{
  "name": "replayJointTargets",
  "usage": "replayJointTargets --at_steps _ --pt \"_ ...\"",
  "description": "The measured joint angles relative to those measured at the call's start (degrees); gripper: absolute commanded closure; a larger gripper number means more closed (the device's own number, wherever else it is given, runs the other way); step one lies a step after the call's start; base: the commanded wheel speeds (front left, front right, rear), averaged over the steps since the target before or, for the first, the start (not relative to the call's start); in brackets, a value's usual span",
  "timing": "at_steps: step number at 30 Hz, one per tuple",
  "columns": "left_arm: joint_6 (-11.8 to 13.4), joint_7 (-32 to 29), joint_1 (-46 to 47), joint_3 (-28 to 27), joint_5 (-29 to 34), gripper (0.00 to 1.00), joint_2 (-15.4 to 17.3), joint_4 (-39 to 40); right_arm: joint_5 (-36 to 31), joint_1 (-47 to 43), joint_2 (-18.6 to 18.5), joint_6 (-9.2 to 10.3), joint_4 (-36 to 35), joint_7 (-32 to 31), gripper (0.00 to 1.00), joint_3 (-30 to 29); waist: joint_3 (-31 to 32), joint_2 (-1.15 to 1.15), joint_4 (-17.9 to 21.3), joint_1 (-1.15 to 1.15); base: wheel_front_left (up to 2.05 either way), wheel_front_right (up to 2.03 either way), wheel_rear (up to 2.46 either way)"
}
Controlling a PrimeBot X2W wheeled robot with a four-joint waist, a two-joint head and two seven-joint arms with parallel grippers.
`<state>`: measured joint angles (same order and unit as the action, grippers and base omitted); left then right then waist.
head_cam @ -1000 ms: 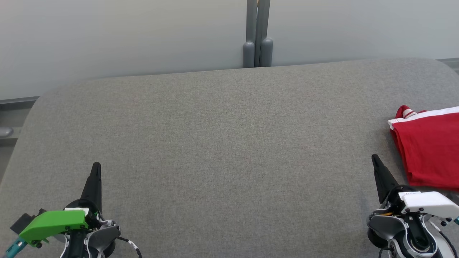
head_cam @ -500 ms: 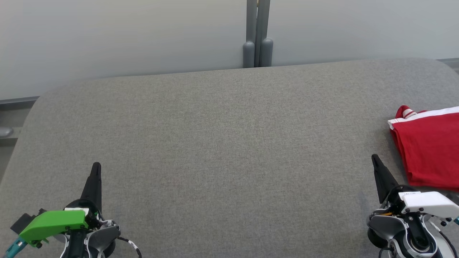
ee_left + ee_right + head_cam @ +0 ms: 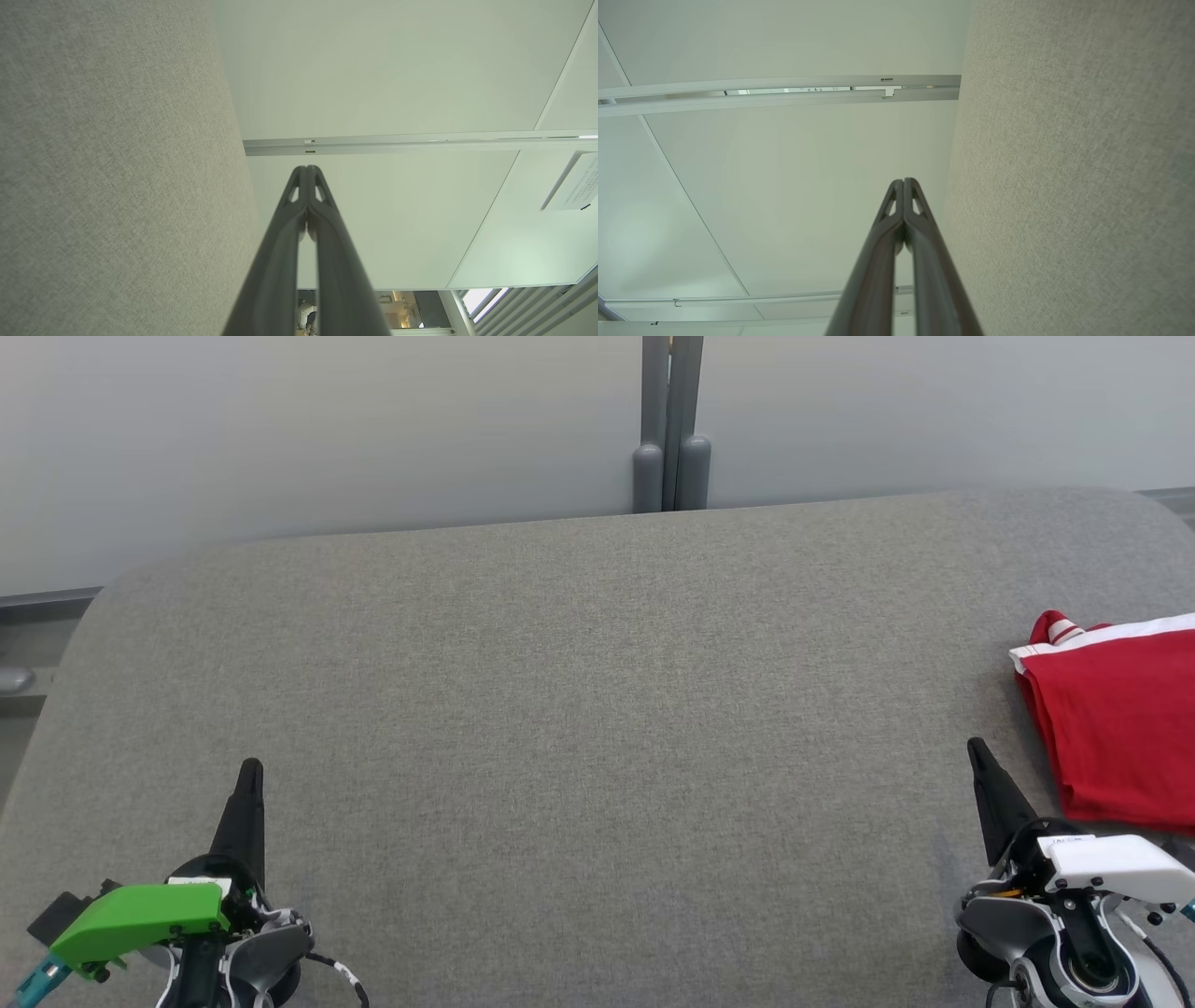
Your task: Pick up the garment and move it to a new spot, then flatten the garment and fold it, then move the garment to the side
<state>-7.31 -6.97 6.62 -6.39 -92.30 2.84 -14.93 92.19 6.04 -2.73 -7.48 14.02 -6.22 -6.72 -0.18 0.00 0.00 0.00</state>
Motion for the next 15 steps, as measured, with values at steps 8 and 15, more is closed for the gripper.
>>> replayJointTargets --at_steps 8,15 --pt "0.00 0.01 0.00 0.00 0.00 1.00 0.00 0.00 0.00 0.00 0.00 0.00 0.00 0.00 1.00 0.00 0.00 0.00 0.00 0.00 0.00 0.00 0.00" --pt "0.00 0.01 0.00 0.00 -0.01 1.00 0.00 0.00 0.00 0.00 0.00 0.00 0.00 0.00 1.00 0.00 0.00 0.00 0.00 0.00 0.00 0.00 0.00"
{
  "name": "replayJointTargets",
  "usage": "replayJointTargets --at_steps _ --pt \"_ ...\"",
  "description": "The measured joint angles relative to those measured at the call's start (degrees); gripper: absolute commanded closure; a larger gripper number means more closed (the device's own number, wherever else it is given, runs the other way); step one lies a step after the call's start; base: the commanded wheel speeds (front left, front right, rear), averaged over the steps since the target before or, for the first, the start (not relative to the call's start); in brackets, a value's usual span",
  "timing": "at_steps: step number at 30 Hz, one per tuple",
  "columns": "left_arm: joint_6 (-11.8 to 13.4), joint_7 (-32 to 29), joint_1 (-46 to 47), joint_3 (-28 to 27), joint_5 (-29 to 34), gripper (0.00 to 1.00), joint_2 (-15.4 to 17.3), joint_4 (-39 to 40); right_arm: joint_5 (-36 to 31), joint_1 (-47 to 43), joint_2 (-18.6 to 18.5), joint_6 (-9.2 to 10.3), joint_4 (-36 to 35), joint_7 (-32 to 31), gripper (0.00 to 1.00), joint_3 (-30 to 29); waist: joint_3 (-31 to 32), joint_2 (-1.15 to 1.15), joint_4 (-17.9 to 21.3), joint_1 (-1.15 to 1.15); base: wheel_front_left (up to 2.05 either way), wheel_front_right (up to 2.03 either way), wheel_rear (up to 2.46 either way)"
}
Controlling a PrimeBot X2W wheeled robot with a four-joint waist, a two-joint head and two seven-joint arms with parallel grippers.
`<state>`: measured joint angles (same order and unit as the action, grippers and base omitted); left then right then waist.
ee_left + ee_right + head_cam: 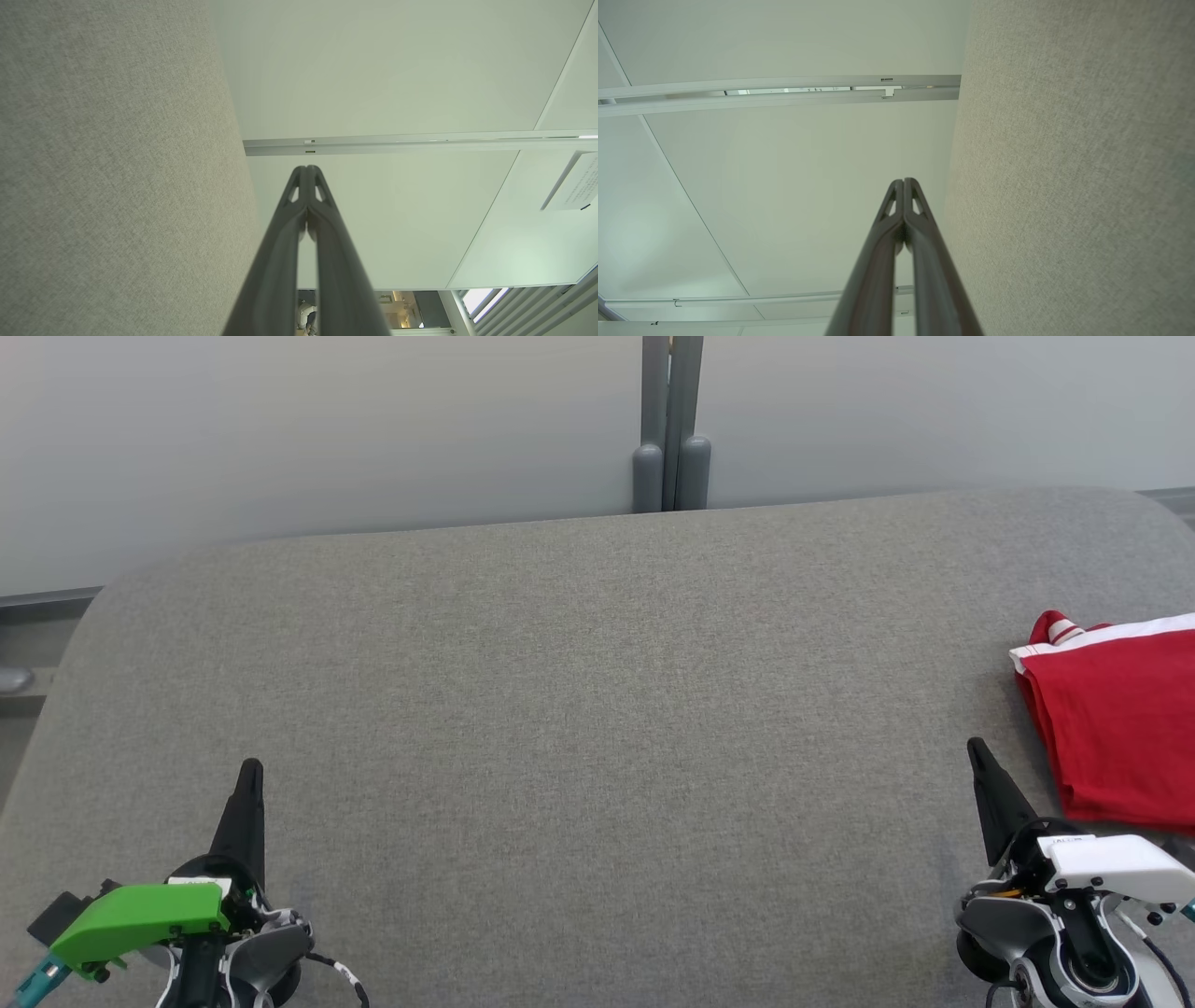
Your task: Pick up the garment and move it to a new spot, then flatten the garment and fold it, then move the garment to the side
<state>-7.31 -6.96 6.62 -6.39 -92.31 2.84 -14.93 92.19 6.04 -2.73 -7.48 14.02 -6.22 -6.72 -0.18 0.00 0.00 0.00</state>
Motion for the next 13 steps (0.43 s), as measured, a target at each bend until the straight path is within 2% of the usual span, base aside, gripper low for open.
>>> replayJointTargets --at_steps 13 --pt "0.00 -0.01 0.00 0.00 0.00 1.00 0.00 0.00 0.00 0.01 0.00 0.00 0.00 0.00 1.00 0.00 0.00 0.00 0.00 0.00 0.00 0.00 0.00"
